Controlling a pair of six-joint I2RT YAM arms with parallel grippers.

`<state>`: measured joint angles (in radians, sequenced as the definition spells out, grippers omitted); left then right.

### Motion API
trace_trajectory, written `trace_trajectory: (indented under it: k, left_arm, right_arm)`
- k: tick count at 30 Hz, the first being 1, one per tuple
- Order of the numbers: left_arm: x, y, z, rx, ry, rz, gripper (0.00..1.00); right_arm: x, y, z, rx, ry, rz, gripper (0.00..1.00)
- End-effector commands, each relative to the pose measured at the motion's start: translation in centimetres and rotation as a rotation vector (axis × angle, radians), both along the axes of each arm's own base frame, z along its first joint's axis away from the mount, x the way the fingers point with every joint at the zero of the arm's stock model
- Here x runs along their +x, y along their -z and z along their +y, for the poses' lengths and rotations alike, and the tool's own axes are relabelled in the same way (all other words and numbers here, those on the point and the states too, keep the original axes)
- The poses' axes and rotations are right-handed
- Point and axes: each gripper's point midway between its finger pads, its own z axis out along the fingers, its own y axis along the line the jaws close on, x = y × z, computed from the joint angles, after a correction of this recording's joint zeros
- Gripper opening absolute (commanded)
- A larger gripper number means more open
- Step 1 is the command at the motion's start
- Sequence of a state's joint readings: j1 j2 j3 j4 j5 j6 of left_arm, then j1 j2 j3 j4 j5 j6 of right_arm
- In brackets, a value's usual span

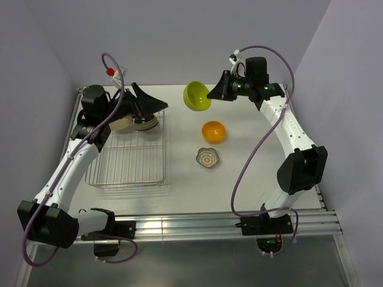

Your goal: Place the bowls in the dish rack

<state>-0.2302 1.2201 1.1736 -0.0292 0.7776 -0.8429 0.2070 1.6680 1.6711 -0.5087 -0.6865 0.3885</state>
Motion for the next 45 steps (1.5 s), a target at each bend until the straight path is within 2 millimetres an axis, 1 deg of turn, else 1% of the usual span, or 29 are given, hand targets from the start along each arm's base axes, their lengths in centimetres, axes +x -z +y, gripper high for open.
trace_trajectory:
  k: [1,4,6,7,12,17,18,20,22,25,31,37,39,41,42,45]
  left_arm:
    - [-0.9,-2.6,-1.8,-0.061,0.033,-0.070,0.99]
    - [-0.5,-1.4,-3.0,-0.036,0.025,-0.043,1.00]
    - [-0.3,-0.8,-3.3,-0.038,0.017,-0.018,0.99]
    - [0.0,0.0,-3.6,-0.036,0.009,0.004,0.99]
    - [0.7,1.5,-4.1,-0.017,-0.013,0.061,1.00]
    - [0.7,1.4,-4.4,-0.014,-0.023,0.055,1.00]
    - [0.7,1.3,-4.4,-0.015,-0.021,0.048,1.00]
    - [0.7,1.3,-4.4,-0.015,-0.023,0.050,0.99]
    - [0.5,1.3,-4.4,-0.016,-0.018,0.047,0.99]
    - [0.0,0.9,-4.6,-0.035,0.006,0.041,0.99]
    - [-0.8,0.7,-4.6,-0.057,0.031,0.040,0.99]
    - [-1.2,0.6,-4.7,-0.081,0.049,0.050,0.86]
    - [-1.3,0.4,-4.8,-0.093,0.059,0.050,0.79]
    - [-1.5,0.1,-4.9,-0.101,0.072,0.043,0.75]
    - [-1.5,0.2,-4.9,-0.100,0.075,0.045,0.69]
    - [-1.5,0.2,-5.0,-0.101,0.078,0.042,0.63]
  right_arm:
    - [-1.3,-3.6,1.5,0.008,-0.021,-0.111,0.00]
    - [-2.2,-4.0,2.3,-0.001,-0.039,-0.136,0.00]
    - [-2.9,-4.5,2.7,0.009,-0.062,-0.145,0.00]
    - [-3.1,-4.6,2.9,0.011,-0.068,-0.146,0.00]
    - [-4.3,-5.3,3.5,0.001,-0.103,-0.170,0.00]
    - [-5.7,-5.1,4.4,-0.016,-0.150,-0.188,0.00]
    - [-5.9,-4.8,4.6,-0.022,-0.158,-0.186,0.00]
    - [-6.5,-5.0,5.1,-0.020,-0.175,-0.194,0.00]
    - [-6.6,-5.0,5.5,-0.015,-0.189,-0.190,0.00]
    - [-6.7,-5.4,5.7,-0.006,-0.194,-0.193,0.00]
    - [-6.7,-5.4,5.9,0.007,-0.203,-0.182,0.00]
    - [-6.9,-5.2,6.0,0.006,-0.208,-0.175,0.00]
    - [-6.9,-5.0,6.0,0.007,-0.210,-0.174,0.00]
    - [-6.8,-4.8,5.9,0.003,-0.208,-0.168,0.00]
    - [-6.8,-4.7,5.9,0.000,-0.208,-0.167,0.00]
    - [-6.9,-4.7,6.0,0.002,-0.214,-0.165,0.00]
